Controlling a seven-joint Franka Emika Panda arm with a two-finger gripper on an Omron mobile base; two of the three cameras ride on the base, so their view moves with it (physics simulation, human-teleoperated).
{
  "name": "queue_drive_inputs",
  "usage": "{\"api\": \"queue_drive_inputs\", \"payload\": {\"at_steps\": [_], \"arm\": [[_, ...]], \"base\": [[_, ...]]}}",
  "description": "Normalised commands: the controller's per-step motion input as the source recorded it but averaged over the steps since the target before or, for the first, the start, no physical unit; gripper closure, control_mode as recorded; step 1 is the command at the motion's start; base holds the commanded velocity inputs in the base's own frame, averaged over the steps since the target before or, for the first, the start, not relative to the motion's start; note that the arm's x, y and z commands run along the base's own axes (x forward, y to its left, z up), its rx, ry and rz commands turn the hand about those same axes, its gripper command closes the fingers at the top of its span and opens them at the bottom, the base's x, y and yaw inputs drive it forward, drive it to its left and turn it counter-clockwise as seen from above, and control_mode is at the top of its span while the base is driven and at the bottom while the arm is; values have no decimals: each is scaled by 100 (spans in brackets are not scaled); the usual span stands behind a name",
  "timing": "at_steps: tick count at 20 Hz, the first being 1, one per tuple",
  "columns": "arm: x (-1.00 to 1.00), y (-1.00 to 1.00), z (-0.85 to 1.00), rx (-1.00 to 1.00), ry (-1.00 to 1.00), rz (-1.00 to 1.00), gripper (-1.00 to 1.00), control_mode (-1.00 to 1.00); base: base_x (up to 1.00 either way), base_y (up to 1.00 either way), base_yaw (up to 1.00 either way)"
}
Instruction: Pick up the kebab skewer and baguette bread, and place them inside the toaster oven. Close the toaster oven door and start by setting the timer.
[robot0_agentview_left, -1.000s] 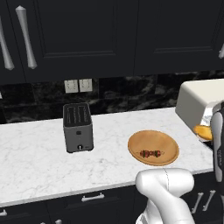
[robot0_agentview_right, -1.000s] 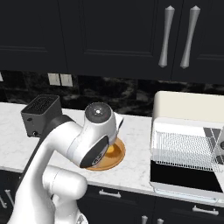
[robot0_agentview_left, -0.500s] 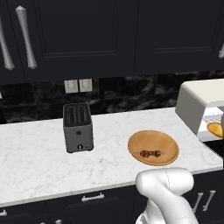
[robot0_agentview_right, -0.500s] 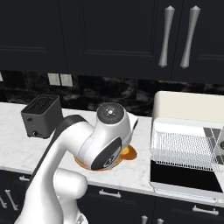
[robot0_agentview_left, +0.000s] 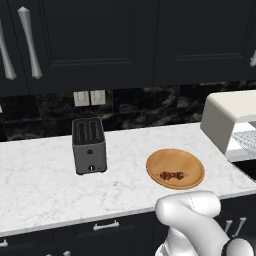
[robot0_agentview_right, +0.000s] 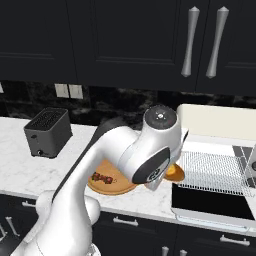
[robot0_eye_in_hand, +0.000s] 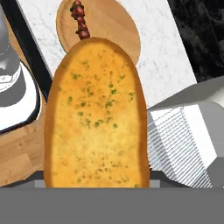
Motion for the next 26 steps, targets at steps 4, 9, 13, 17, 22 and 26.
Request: {"api": "queue_drive_inputs", "payload": {"at_steps": [4,9,13,17,22,26], "arm": [[8,-80,0,-3,0,4,100,-100],[30,-53,-25,-6,-3,16,100,-100],[40,-35,-48,-3,-9,27,100,-100],[41,-34,-39,-2,-5,27,100,-100],[34,-13,-17,-9,-4,4,100,-100],[32,-14,-2,-12,0,-10,100,-100]], "base": [[0,0,0],[0,0,0],[0,0,0],[0,0,0],[0,0,0],[0,0,0]]}}
